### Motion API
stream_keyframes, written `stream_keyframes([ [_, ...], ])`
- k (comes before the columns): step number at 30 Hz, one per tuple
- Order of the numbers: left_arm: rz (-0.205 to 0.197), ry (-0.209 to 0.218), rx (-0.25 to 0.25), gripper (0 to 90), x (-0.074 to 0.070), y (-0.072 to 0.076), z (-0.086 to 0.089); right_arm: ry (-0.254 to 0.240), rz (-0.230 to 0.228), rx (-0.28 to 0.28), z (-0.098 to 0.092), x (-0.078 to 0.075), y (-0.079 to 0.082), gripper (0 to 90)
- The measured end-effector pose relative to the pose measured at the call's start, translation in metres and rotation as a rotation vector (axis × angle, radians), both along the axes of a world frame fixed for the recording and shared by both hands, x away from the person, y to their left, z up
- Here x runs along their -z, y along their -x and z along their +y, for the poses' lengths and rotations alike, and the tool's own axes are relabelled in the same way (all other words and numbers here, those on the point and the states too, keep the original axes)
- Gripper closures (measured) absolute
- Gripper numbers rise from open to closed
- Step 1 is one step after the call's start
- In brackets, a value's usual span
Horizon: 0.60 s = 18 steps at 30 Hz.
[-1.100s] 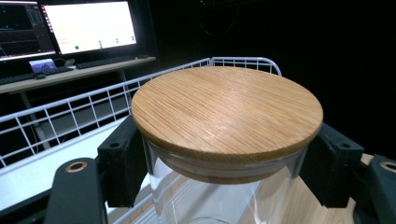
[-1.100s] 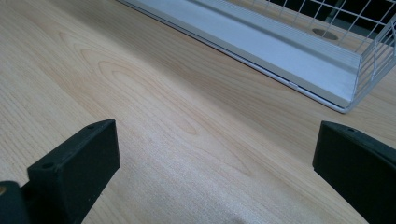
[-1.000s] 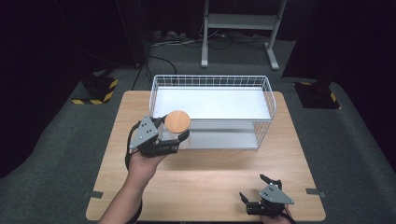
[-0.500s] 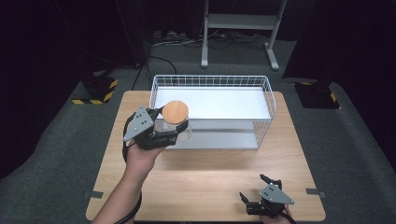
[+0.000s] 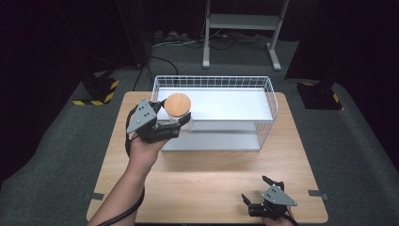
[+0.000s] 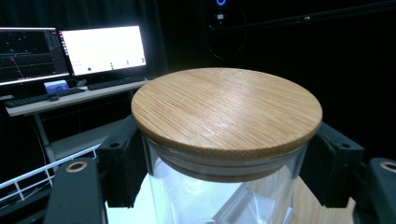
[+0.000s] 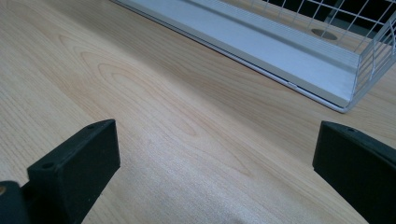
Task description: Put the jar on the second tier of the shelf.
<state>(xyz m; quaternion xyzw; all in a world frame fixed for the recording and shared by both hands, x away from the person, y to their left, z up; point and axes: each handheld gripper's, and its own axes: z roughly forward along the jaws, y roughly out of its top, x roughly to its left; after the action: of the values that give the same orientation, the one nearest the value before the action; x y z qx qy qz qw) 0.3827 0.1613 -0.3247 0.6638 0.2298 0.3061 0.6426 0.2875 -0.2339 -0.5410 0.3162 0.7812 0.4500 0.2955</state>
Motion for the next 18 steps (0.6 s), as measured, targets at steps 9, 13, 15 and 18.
stream_keyframes([
  [9,0.0,0.019,-0.011,26.5,0.0,-0.01,-0.005,0.001,0.0,-0.003,0.0,0.0,0.0,0.1],
  [13,-0.002,0.023,-0.017,26.5,-0.001,-0.015,-0.008,0.001,0.0,-0.004,0.0,0.0,0.0,0.1],
  [15,-0.002,0.025,-0.021,26.5,-0.001,-0.017,-0.01,0.002,-0.001,-0.005,0.0,0.0,0.0,0.1],
  [18,-0.004,0.028,-0.026,26.5,-0.001,-0.02,-0.012,0.001,0.0,-0.003,0.0,0.0,0.0,0.1],
])
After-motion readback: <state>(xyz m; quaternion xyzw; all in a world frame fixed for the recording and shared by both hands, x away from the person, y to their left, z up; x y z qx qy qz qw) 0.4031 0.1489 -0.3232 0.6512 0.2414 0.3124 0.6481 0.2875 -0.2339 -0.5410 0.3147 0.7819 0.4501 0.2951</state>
